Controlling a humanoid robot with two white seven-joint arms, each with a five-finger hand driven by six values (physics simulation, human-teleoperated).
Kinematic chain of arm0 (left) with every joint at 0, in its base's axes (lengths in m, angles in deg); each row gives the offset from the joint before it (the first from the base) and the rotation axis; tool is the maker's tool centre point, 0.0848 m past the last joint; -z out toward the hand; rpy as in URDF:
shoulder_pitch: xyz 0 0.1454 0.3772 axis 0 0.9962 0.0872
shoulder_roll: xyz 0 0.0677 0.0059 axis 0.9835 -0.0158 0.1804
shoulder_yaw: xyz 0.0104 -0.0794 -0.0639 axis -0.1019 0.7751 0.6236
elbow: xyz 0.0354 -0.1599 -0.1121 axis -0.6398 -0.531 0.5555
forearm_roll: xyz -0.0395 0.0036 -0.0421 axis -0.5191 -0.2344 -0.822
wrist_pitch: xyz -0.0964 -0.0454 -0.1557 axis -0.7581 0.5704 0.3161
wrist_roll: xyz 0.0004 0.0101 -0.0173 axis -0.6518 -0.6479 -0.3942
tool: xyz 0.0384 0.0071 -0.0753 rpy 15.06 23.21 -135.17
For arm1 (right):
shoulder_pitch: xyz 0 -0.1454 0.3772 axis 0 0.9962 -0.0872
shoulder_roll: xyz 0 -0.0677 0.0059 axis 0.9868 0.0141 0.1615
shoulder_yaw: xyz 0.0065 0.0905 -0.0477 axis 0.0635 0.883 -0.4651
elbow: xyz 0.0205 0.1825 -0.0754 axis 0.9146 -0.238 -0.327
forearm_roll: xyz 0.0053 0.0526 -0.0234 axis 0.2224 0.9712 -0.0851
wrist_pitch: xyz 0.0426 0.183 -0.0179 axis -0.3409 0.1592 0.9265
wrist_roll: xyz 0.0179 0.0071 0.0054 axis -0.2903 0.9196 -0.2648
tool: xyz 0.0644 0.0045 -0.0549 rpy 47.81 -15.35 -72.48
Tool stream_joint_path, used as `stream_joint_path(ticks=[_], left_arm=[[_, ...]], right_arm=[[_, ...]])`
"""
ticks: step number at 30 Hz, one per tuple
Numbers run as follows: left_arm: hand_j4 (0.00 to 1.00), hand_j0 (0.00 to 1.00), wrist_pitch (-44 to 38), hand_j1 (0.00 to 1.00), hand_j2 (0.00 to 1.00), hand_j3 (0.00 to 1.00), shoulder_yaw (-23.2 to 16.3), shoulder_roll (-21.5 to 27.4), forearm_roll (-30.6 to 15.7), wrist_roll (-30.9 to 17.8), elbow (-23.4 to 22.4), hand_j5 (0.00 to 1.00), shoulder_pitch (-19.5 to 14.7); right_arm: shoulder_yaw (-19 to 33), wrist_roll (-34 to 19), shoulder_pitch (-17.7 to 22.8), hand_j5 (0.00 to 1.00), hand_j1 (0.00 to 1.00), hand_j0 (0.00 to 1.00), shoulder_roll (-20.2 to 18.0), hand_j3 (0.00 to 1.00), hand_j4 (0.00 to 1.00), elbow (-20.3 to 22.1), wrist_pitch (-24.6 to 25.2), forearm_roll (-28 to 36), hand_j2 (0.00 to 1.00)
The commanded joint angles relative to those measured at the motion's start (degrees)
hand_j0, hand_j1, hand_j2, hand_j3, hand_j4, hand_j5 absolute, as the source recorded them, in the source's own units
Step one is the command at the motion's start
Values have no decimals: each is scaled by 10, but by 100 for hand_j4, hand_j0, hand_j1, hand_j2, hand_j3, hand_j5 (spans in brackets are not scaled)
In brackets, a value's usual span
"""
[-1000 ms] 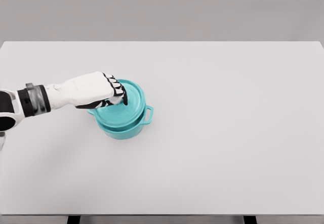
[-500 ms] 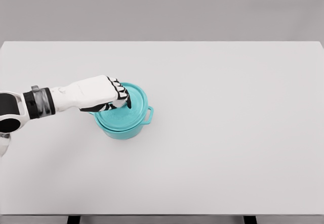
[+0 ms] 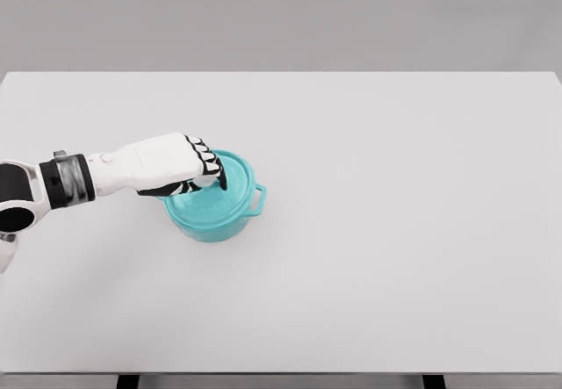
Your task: Cover the pot with left arm
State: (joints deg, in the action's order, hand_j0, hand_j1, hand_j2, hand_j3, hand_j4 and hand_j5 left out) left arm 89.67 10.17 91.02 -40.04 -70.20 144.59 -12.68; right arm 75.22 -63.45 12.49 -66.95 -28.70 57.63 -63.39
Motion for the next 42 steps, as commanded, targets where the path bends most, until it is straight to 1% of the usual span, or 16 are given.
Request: stream_joint_path(ticks=[1,11,36,42], left_arm=[[58,58,-2,58,58,58,0,1,-3,0,0,58,0],[63,63,-2,63,63,63,1,1,-3,0,0,63,0],[66,66,-2,66,66,66,1,1,-3,0,1,66,0],[68,68,-2,68,68,68,2,1,-3,0,1,68,0]], right_arm=[[0,0,0,100,100,100,0,100,100,0,0,0,100],[0,0,0,100,100,100,0,100,100,0,0,0,100],[0,0,0,100,100,100,0,100,100,0,0,0,100],[0,0,0,100,100,100,0,100,100,0,0,0,100]])
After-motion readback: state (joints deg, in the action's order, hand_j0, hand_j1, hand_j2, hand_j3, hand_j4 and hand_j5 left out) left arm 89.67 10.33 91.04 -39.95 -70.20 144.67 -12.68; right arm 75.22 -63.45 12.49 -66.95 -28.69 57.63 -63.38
